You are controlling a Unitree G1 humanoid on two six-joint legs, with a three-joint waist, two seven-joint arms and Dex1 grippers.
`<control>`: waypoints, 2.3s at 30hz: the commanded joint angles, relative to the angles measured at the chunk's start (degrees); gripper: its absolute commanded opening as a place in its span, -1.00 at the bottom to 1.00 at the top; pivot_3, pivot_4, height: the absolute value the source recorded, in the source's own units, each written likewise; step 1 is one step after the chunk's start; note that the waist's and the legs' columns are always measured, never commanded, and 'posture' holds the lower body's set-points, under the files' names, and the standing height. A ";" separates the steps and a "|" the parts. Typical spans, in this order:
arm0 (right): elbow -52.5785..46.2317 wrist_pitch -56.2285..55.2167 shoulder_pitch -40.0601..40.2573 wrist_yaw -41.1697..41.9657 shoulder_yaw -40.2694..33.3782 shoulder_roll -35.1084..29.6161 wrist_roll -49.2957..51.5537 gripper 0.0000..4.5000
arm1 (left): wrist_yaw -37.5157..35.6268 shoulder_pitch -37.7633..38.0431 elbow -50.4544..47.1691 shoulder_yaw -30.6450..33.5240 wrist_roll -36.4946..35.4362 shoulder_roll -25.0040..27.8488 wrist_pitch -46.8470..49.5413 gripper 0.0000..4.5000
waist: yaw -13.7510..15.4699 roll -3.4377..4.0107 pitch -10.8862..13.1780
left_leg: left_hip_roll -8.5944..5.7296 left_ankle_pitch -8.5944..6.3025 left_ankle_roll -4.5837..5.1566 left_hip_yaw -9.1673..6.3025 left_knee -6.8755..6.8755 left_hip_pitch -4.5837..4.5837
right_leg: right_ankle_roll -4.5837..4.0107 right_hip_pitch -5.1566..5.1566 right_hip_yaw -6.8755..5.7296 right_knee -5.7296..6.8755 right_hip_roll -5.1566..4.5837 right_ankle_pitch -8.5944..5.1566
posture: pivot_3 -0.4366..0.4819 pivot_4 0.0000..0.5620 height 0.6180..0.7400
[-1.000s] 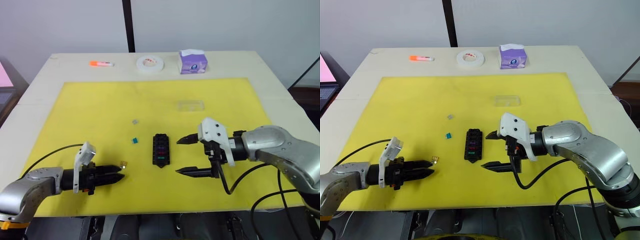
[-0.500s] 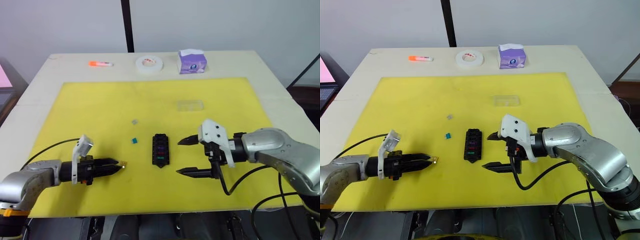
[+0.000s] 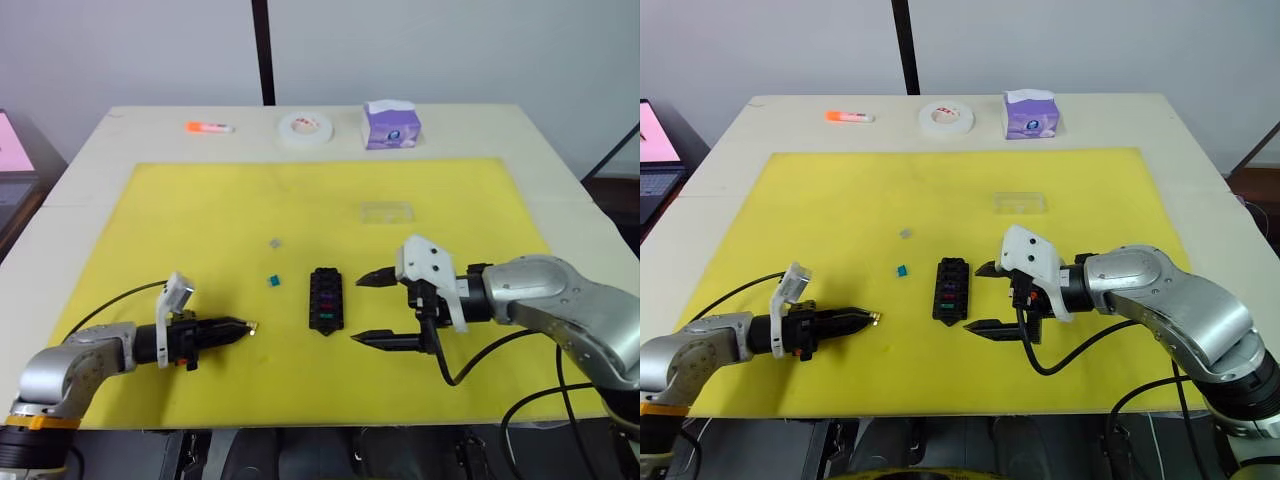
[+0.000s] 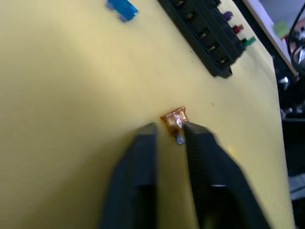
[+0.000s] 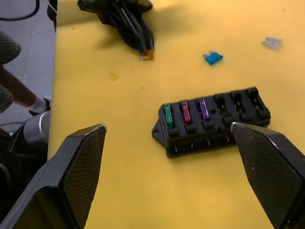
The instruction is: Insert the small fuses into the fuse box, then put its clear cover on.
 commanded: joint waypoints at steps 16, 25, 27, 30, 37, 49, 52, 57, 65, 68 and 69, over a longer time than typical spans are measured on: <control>1.68 -1.67 1.63 0.15 -3.74 1.04 0.78 1.00 | 1.36 -1.28 -0.12 7.92 -9.26 0.64 9.32 -0.99 | -0.41 0.16 -0.09 | 0.02 0.00 0.00 0.00 -0.03 0.03 | 0.00 0.00 0.00 -0.01 0.02 0.00 | -0.05 -0.47 1.00; 6.31 6.62 -3.48 -0.14 -9.07 3.21 11.31 1.00 | 2.16 -4.72 -4.62 13.55 -16.93 3.40 13.75 -0.99 | -0.39 0.06 -0.03 | 0.05 0.00 0.00 -0.01 -0.07 0.00 | 0.00 -0.06 0.00 0.01 0.08 0.00 | -0.05 -0.47 1.00; 7.87 8.97 -5.43 -1.45 -10.21 3.66 13.31 1.00 | 2.66 -7.46 -4.54 13.85 -18.18 3.42 14.22 -0.99 | -0.34 0.01 -0.01 | 0.05 0.00 0.00 -0.01 -0.04 -0.01 | 0.00 -0.05 0.00 0.01 0.08 0.00 | -0.05 -0.47 1.00; 10.64 12.68 -9.45 -4.39 -12.15 4.92 16.56 1.00 | 3.68 -12.02 -4.20 14.03 -20.02 3.07 14.77 -0.99 | -0.42 -0.01 0.01 | 0.03 0.00 0.00 -0.01 -0.03 -0.05 | -0.01 -0.06 0.00 0.01 0.08 0.01 | -0.05 -0.47 1.00; 18.99 18.45 -21.08 -12.97 -16.88 11.09 24.46 1.00 | 5.29 -23.69 -2.50 12.14 -22.46 1.66 15.24 -0.99 | -0.59 -0.02 0.02 | 0.04 0.00 0.01 -0.06 -0.10 -0.06 | 0.01 -0.08 -0.01 0.07 0.18 0.01 | -0.05 -0.47 1.00; 23.98 18.76 -27.41 -19.90 -15.96 20.17 26.81 0.27 | 5.45 -37.54 0.89 6.62 -18.31 -5.26 9.67 -1.00 | -0.60 -0.02 0.02 | 0.03 0.01 0.01 -0.09 -0.07 -0.12 | 0.09 -0.08 -0.01 0.09 0.22 0.03 | -0.05 -0.47 1.00; 24.88 19.22 -27.51 -21.89 -17.05 22.24 28.15 0.14 | 4.92 -38.75 1.50 5.74 -17.33 -6.47 8.40 -1.00 | -0.73 -0.02 0.02 | 0.03 0.01 0.02 -0.09 -0.08 -0.15 | 0.13 -0.10 0.00 0.10 0.22 0.04 | -0.05 -0.47 1.00; 25.39 19.99 -27.66 -24.02 -18.31 23.44 31.25 0.14 | 4.19 -39.30 1.62 4.60 -16.28 -7.04 7.59 -1.00 | -0.78 -0.01 0.02 | 0.03 0.01 0.02 -0.11 -0.08 -0.15 | 0.14 -0.12 0.00 0.13 0.24 0.04 | -0.05 -0.47 1.00; 24.93 20.34 -26.76 -26.22 -18.30 23.50 33.82 0.14 | 4.08 -39.69 1.69 4.54 -15.99 -7.44 7.50 -1.00 | -0.77 -0.01 0.02 | 0.04 0.01 0.02 -0.12 -0.07 -0.15 | 0.13 -0.11 0.00 0.13 0.24 0.04 | -0.05 -0.47 1.00; 24.74 20.32 -26.45 -26.69 -17.98 23.65 34.33 0.14 | 4.26 -39.74 1.37 4.52 -16.05 -7.74 7.63 -1.00 | -0.76 -0.01 0.02 | 0.04 0.01 0.02 -0.12 -0.07 -0.15 | 0.14 -0.11 0.00 0.13 0.24 0.04 | -0.05 -0.47 1.00; 24.68 20.27 -26.35 -26.85 -17.88 23.72 34.49 0.14 | 4.33 -39.78 1.29 4.54 -16.06 -7.86 7.68 -1.00 | -0.76 -0.01 0.02 | 0.04 0.01 0.02 -0.12 -0.07 -0.15 | 0.14 -0.12 0.00 0.13 0.24 0.04 | -0.05 -0.47 1.00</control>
